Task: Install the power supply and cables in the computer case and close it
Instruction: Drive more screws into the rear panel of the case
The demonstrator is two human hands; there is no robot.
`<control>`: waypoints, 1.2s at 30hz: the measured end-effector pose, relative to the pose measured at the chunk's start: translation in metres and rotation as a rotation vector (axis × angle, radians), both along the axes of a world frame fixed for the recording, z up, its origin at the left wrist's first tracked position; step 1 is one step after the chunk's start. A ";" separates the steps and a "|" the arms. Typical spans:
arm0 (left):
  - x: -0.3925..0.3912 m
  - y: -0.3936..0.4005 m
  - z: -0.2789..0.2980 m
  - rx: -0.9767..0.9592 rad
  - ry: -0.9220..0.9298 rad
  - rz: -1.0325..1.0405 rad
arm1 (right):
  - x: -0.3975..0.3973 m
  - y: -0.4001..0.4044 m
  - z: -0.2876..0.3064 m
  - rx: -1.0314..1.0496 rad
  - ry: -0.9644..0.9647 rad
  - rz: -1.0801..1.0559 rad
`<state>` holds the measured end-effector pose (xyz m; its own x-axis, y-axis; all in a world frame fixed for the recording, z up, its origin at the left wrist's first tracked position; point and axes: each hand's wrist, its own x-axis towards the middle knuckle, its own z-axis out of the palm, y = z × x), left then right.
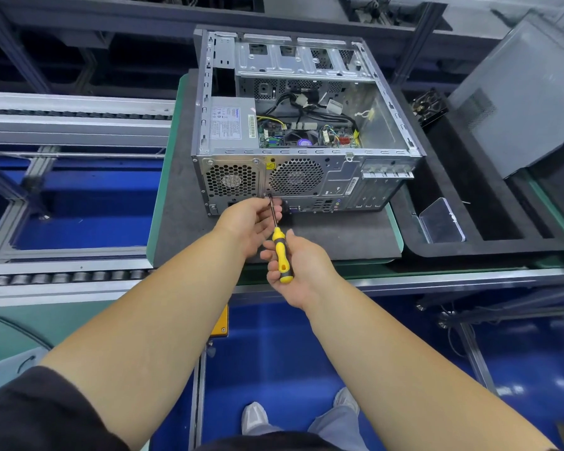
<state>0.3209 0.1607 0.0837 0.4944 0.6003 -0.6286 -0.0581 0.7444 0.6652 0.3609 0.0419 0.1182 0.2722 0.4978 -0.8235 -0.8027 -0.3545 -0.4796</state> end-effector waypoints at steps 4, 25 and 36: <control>0.000 -0.001 -0.003 0.021 0.004 -0.012 | -0.003 -0.001 -0.001 0.013 -0.046 -0.015; -0.007 -0.005 -0.003 0.001 -0.034 -0.055 | 0.003 0.005 -0.002 -0.053 -0.088 0.051; -0.004 -0.005 -0.006 0.020 -0.002 0.010 | -0.001 0.006 -0.004 -0.048 -0.141 0.056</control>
<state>0.3171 0.1556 0.0781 0.4894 0.6179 -0.6154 -0.0673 0.7303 0.6798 0.3601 0.0474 0.1139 0.3597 0.4762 -0.8024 -0.7072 -0.4219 -0.5674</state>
